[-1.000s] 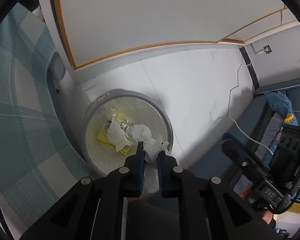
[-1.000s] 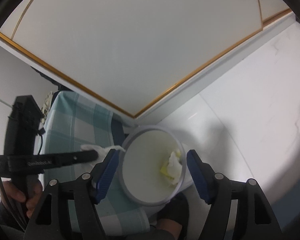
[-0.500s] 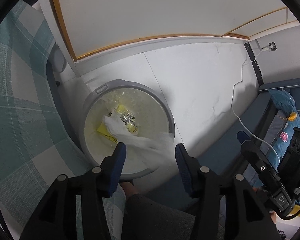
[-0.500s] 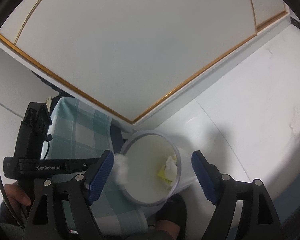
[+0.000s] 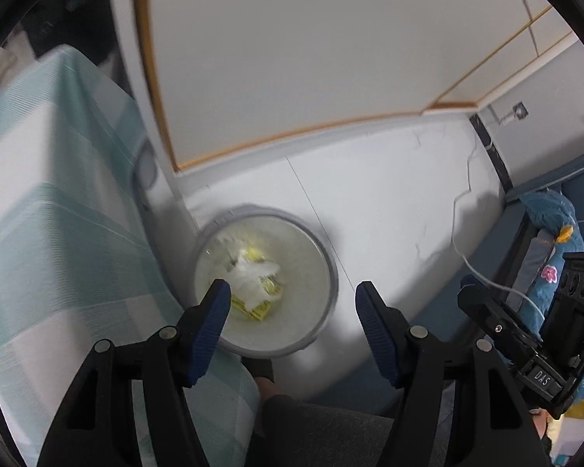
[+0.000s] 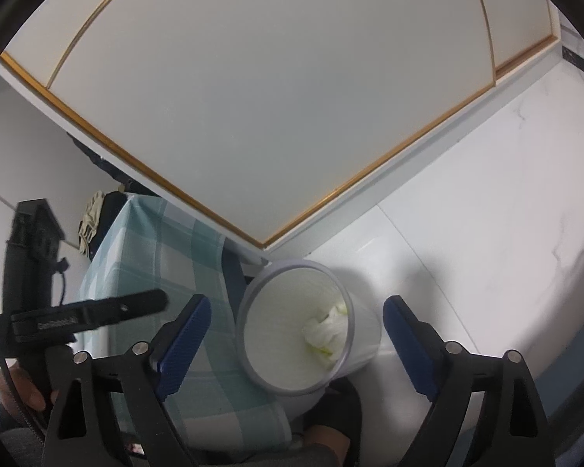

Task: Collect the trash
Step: 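Swing both open tools back over the table toward the brown packets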

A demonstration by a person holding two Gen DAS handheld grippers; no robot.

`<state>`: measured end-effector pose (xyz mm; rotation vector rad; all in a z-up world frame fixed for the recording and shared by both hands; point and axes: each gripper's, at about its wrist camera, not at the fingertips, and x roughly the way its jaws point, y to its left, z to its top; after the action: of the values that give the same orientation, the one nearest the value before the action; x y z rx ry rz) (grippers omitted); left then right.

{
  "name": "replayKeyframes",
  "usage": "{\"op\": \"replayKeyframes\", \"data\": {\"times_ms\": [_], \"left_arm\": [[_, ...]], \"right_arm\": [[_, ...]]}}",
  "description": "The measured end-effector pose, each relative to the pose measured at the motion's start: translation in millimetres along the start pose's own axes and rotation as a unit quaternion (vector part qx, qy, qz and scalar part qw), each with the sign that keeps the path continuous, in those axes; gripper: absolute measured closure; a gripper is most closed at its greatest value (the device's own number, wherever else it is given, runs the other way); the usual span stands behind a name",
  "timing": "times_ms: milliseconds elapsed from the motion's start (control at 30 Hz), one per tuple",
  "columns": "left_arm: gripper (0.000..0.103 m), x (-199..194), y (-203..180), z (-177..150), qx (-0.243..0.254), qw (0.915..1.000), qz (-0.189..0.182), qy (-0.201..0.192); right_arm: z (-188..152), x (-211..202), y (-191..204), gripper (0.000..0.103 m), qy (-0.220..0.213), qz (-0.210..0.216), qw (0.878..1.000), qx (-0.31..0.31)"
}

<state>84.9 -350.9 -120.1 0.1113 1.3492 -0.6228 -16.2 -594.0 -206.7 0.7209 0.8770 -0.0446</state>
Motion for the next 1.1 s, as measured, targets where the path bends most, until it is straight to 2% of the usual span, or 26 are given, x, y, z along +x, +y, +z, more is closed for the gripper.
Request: {"op": "replayKeyframes", "data": {"times_ms": [233, 367, 533, 600, 867, 967, 1000, 1100], "left_arm": [[0.040, -46.7, 14.8, -9.2, -0.017, 0.9962, 0.031, -0.080], [0.040, -74.9, 28.7, -18.6, -0.032, 0.9899, 0.053, -0.128], [0.036, -106.3, 46.5, -30.7, -0.050, 0.9818, 0.073, -0.168], [0.031, -119.0, 52.9, -34.9, -0.057, 0.9774, 0.083, -0.186], [0.030, -167.2, 79.9, -47.5, -0.074, 0.9620, 0.107, -0.240], [0.027, -184.1, 95.4, -54.4, -0.086, 0.9542, 0.116, -0.262], [0.022, -190.9, 100.8, -56.8, -0.092, 0.9510, 0.120, -0.270], [0.019, -208.8, 119.3, -70.5, -0.108, 0.9397, 0.135, -0.295]], "right_arm": [[5.7, -31.6, 33.0, 0.012, -0.031, 0.009, 0.999, -0.033], [8.1, -49.1, 61.3, 0.006, -0.045, 0.015, 0.997, -0.060], [9.8, -67.9, 99.4, 0.005, -0.064, 0.029, 0.993, -0.098], [10.5, -74.9, 115.7, 0.005, -0.071, 0.036, 0.991, -0.109], [9.9, -96.6, 192.6, 0.003, -0.095, 0.073, 0.978, -0.173], [5.9, -101.4, 224.7, 0.002, -0.106, 0.092, 0.971, -0.195], [4.3, -101.9, 234.8, 0.001, -0.109, 0.095, 0.969, -0.201], [-0.4, -100.1, 268.1, 0.000, -0.119, 0.104, 0.962, -0.222]]}}
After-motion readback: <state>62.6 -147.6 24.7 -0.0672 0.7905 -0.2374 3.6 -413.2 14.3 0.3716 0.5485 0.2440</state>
